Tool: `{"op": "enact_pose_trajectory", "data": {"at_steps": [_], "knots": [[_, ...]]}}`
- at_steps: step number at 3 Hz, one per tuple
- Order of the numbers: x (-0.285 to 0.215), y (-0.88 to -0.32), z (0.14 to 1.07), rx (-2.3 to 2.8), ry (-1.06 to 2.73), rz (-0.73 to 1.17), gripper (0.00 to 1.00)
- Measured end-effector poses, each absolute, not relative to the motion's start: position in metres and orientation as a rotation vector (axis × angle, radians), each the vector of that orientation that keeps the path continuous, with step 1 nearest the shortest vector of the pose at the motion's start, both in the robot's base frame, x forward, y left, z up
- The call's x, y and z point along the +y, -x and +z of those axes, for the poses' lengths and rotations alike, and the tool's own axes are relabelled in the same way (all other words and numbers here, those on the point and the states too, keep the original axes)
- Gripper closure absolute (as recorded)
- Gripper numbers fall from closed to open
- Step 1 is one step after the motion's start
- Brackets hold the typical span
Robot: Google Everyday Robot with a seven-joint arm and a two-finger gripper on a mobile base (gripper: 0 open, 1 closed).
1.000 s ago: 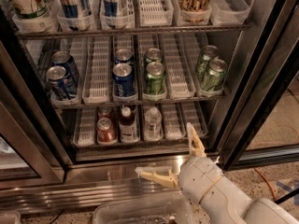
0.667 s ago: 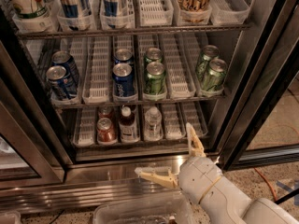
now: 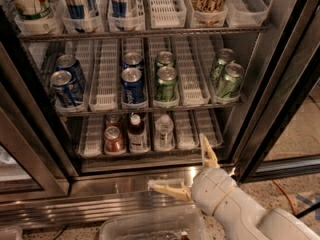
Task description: Pick blue plastic bottle from bottom shelf of fridge
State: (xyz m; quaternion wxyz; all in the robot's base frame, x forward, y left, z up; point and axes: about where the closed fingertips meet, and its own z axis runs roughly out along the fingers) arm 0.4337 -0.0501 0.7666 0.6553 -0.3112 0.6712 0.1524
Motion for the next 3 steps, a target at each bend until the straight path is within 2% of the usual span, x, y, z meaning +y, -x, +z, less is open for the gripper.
{"op": "enact_pose_trajectory", "data": {"at_steps": [2,3], "knots": [[-0.072,-0.445,0.716,1.562,0.704,0.33,0.0],[-0.074,-0.456,0.648,1.548,0.668,0.368,0.0]]}}
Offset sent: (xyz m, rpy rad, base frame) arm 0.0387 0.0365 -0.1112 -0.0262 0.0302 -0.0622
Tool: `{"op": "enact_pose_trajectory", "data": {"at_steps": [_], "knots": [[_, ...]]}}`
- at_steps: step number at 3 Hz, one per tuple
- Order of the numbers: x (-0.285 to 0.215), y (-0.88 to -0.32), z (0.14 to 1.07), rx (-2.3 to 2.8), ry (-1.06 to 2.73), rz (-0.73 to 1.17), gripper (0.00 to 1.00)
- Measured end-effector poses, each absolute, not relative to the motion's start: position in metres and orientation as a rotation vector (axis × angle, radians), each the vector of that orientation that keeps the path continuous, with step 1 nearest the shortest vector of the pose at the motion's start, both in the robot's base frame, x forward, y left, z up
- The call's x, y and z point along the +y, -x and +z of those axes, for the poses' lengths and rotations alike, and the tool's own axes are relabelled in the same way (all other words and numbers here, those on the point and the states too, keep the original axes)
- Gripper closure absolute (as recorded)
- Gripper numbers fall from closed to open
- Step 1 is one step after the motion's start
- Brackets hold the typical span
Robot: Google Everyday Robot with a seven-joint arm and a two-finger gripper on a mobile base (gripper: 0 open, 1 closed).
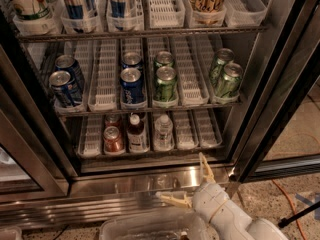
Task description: Pick blue plastic bottle from bottom shelf of fridge
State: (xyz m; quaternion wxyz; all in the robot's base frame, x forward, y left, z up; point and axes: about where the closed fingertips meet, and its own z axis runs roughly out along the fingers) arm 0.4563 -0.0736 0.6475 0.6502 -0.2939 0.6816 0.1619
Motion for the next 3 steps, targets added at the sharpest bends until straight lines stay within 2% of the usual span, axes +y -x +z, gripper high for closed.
{"op": "enact_pose_trajectory", "data": {"at_steps": [3], "knots": [[-0.061,-0.475,0.638,1.491,0.568,0.434,0.0]]}}
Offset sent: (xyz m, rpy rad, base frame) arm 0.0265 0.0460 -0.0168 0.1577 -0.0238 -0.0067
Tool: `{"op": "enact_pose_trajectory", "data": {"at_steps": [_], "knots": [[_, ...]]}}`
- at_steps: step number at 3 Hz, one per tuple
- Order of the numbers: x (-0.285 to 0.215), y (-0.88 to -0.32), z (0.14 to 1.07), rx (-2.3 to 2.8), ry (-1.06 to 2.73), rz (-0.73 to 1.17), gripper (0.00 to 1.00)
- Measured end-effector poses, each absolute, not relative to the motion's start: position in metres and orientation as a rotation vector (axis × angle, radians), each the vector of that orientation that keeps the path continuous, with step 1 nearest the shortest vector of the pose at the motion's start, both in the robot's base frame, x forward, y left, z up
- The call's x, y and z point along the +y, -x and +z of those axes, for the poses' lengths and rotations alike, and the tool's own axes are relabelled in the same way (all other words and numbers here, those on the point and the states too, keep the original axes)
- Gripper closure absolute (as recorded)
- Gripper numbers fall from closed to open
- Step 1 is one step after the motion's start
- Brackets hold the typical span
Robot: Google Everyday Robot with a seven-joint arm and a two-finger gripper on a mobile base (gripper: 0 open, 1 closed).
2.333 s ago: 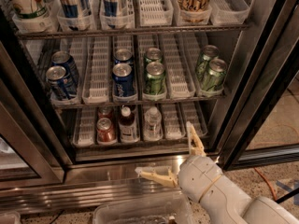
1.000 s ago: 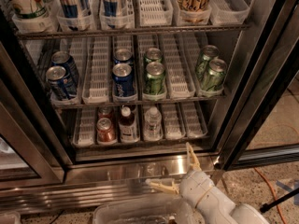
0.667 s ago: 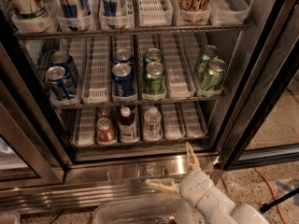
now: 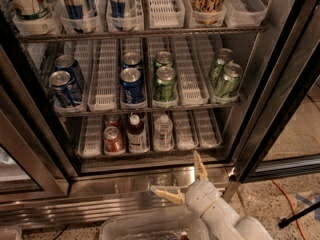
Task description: Pick blue plastic bottle from bottom shelf of fridge
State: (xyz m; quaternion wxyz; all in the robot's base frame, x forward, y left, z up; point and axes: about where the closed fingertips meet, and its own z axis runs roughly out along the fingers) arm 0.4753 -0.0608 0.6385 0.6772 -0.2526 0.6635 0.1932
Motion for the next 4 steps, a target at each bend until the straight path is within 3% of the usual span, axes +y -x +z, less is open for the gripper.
{"op": "enact_pose_trajectory", "data": {"at_steps": [4], "knots": [[0.037,-0.503,0.628,1.47,0.55,0.431,0.0]]}}
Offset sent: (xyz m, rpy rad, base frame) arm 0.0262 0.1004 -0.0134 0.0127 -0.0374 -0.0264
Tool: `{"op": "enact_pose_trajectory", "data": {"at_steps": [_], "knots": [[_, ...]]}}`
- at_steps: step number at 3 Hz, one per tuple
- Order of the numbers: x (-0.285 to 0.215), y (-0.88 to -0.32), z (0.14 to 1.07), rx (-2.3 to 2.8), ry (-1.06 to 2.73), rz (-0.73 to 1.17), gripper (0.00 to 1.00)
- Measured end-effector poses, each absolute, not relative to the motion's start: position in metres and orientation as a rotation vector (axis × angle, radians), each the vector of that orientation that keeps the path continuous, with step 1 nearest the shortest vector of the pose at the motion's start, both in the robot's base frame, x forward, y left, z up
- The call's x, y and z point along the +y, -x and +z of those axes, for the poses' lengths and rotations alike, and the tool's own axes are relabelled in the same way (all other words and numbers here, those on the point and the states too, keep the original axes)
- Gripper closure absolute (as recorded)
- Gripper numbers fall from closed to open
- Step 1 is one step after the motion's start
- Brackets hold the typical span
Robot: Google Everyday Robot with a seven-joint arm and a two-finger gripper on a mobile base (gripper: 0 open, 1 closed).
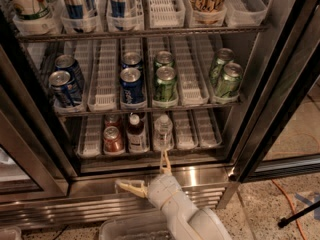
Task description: Pick blue plastic bottle from bottom shelf of fridge
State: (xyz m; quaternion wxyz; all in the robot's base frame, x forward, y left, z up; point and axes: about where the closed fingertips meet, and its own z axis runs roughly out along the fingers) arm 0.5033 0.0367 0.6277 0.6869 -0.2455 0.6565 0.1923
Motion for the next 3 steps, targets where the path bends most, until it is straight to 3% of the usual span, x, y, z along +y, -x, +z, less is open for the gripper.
{"op": "enact_pose_trajectory", "data": {"at_steps": [3], "knots": [[0.058,-0.529,0.622,1.498,0.51,0.378,0.0]]}}
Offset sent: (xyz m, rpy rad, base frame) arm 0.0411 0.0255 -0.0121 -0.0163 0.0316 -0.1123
